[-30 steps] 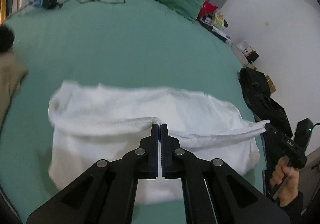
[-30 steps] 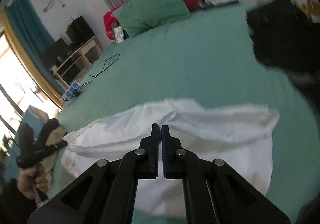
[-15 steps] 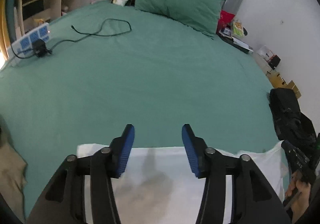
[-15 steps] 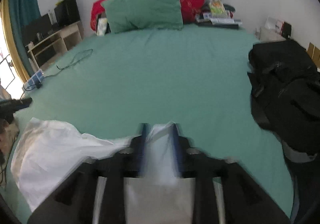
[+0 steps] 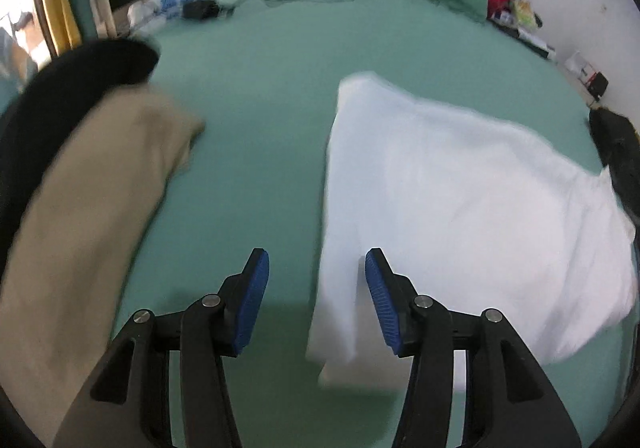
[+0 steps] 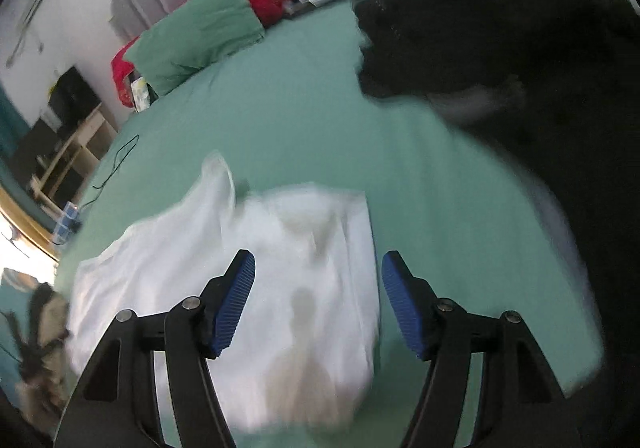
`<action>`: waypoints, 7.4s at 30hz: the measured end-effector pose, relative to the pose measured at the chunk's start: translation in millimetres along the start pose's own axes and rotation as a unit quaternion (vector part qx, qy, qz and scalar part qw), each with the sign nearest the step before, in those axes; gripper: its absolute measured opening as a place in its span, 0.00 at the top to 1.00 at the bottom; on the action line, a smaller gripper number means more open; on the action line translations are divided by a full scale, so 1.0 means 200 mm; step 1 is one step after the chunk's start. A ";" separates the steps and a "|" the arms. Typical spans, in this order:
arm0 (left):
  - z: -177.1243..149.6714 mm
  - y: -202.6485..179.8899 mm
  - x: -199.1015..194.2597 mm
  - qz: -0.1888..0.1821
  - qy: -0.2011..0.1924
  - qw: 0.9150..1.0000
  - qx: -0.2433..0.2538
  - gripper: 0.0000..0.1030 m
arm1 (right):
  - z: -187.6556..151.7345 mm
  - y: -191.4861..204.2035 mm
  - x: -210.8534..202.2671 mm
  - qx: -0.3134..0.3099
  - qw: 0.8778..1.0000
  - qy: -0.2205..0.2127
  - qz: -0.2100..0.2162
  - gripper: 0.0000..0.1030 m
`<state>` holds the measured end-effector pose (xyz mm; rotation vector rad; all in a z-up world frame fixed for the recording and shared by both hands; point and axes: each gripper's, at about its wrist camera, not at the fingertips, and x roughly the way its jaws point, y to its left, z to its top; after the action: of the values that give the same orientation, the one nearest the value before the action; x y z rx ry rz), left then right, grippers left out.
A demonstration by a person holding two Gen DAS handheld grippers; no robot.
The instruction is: Fold large clothes
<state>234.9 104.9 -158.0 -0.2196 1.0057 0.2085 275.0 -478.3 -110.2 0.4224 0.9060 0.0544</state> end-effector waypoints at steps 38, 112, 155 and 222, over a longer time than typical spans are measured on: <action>-0.80 0.25 -0.57 -0.063 0.027 0.998 -0.001 0.88 | -0.77 0.00 -0.53 -0.019 0.997 0.054 -0.058 0.56; -0.46 0.16 -0.27 -0.013 0.045 0.998 0.038 0.59 | -0.81 0.02 -0.40 -0.060 0.976 0.023 -0.207 0.33; -0.52 -0.87 -0.22 -0.173 0.015 0.976 0.129 0.58 | -0.77 0.36 -0.11 0.097 0.990 -0.056 0.081 0.00; -0.14 0.22 -0.34 -0.183 0.008 0.982 0.056 0.52 | -1.43 1.94 -0.07 -0.376 0.909 0.103 0.151 0.37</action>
<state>164.5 134.4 -118.4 -0.2997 0.9721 -0.1845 95.4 -30.0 -106.7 -0.1769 0.9445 0.7225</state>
